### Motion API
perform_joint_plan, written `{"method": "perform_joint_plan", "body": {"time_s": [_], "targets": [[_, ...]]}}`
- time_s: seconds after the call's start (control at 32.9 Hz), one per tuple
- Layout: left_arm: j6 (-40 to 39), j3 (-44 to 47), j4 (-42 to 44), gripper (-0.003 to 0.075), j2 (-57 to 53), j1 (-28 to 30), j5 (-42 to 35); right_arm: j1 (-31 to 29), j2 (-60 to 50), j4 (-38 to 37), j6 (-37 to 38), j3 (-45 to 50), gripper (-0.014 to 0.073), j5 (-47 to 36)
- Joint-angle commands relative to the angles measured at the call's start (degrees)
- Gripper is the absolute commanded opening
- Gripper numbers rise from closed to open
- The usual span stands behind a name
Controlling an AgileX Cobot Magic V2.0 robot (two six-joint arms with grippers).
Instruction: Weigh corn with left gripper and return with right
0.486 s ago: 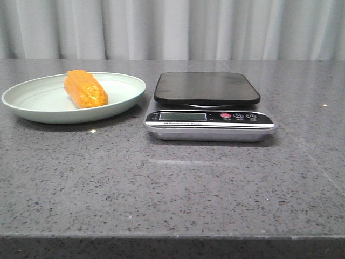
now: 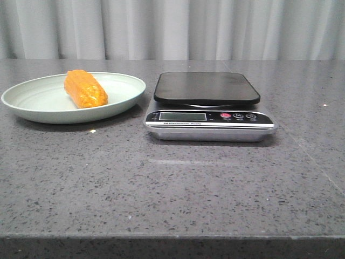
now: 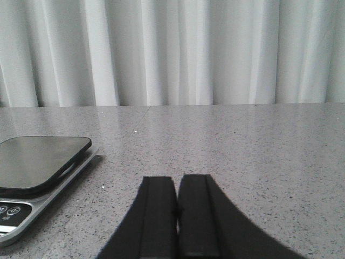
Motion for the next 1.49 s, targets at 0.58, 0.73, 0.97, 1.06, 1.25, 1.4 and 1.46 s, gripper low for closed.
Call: {"method": "perform_joint_plan", "body": {"time_s": [0.58, 0.73, 0.97, 1.06, 1.25, 1.4, 1.46], "targets": [[-3.0, -33.8, 0.1, 0.0127, 17.8, -13.2, 39.8, -0.3, -0.9, -0.7, -0.6, -0.5, 0.0163, -4.9], [-3.2, -33.6, 0.2, 0.0127, 21.3, -14.3, 38.7, -0.3, -0.9, -0.7, -0.6, -0.5, 0.0163, -4.9], [-3.2, -35.4, 0.0, 0.0249, 26.2, -14.2, 38.2, -0.3, -0.9, -0.7, -0.6, -0.5, 0.0163, -4.9], [-3.2, -36.8, -1.3, 0.0416, 28.7, -14.2, 38.8, -0.3, -0.9, -0.7, -0.6, -0.5, 0.0163, -4.9], [-3.2, -40.1, -6.4, 0.0634, 35.4, -14.2, 39.4, -0.3, -0.9, -0.7, -0.6, -0.5, 0.0163, -4.9], [-3.2, -43.5, -9.1, 0.0631, 44.5, -14.3, 39.3, -0.3, -0.9, -0.7, -0.6, -0.5, 0.0163, -4.9], [-3.2, -45.2, -9.4, 0.0630, 48.3, -14.3, 39.2, -0.3, -0.9, -0.7, -0.6, -0.5, 0.0163, -4.9]]}}
